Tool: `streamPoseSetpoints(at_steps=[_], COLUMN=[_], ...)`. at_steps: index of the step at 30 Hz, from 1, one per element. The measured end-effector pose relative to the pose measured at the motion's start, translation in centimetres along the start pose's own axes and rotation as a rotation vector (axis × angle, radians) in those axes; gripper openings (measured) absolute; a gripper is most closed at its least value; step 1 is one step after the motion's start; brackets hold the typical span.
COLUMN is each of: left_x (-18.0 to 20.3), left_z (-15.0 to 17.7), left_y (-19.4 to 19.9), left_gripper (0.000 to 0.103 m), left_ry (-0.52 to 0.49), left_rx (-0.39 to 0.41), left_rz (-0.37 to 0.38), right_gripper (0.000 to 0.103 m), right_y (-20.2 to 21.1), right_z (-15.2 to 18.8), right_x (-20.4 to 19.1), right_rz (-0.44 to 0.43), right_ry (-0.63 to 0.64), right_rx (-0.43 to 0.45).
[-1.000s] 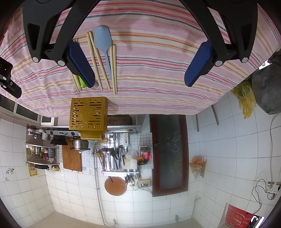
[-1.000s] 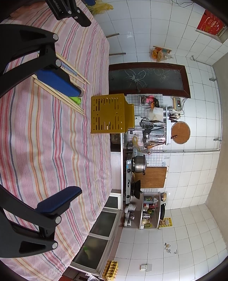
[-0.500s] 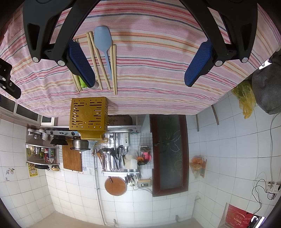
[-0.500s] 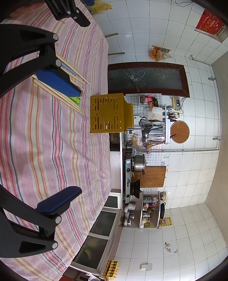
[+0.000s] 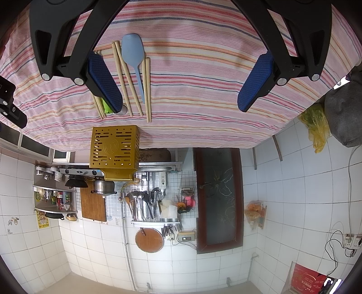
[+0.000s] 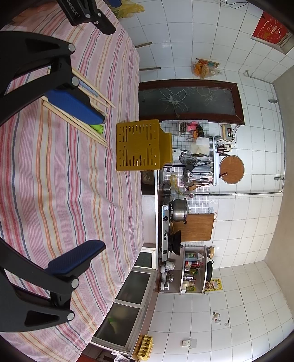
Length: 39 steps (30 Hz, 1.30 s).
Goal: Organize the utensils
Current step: 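Move both tools forward toward the wooden chopsticks beside the yellow holder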
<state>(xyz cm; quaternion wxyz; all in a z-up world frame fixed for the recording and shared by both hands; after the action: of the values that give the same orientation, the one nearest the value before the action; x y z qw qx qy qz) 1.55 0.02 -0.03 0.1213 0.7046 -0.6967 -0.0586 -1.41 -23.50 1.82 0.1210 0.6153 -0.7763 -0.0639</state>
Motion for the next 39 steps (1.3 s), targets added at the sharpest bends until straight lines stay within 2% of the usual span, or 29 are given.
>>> streamPoseSetpoints(at_steps=[13, 18, 24, 28, 33, 39], left_x=[0.3, 0.3, 0.6, 0.4, -0.1, -1.0], left_z=[0.3, 0.4, 0.4, -0.7, -2.2, -3.1], left_y=[-0.3, -0.9, -2.0, -2.5, -4.1, -6.9], left_gripper=[0.098, 0.098, 0.098, 0.098, 0.098, 0.098], left_ry=[-0.009, -0.012, -0.042, -0.057, -0.022, 0.011], left_rx=[-0.004, -0.041, -0.104, -0.106, -0.148, -0.229], left_rz=[0.007, 0.004, -0.004, -0.013, 0.013, 0.029], right_gripper=[0.099, 0.099, 0.099, 0.099, 0.099, 0.099], right_y=[-0.1, -0.6, -1.8, -2.6, -4.5, -5.6], right_z=[0.0, 0.1, 0.3, -0.1, -0.8, -2.0], right_x=[-0.3, -0.5, -0.4, -0.6, -1.2, -3.0], right_rz=[0.012, 0.002, -0.053, -0.096, -0.168, -0.117], right_ry=[0.011, 0.017, -0.010, -0.044, -0.086, -0.017], right_rx=[-0.004, -0.041, -0.105, -0.117, -0.191, -0.195])
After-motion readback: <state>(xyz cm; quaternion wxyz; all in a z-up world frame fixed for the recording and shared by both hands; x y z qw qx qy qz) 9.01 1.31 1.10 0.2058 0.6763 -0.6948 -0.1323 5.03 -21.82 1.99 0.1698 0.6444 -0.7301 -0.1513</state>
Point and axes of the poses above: each gripper's, at about its wrist camera, not at the fingertips, and y roughly against the way its jaws point, x to its right, z to its underside, the point moved 2 cm from there along -y, roughly the way its jaws point, and after that the axes turned 8 degrees about y, right-handed, at the moved point
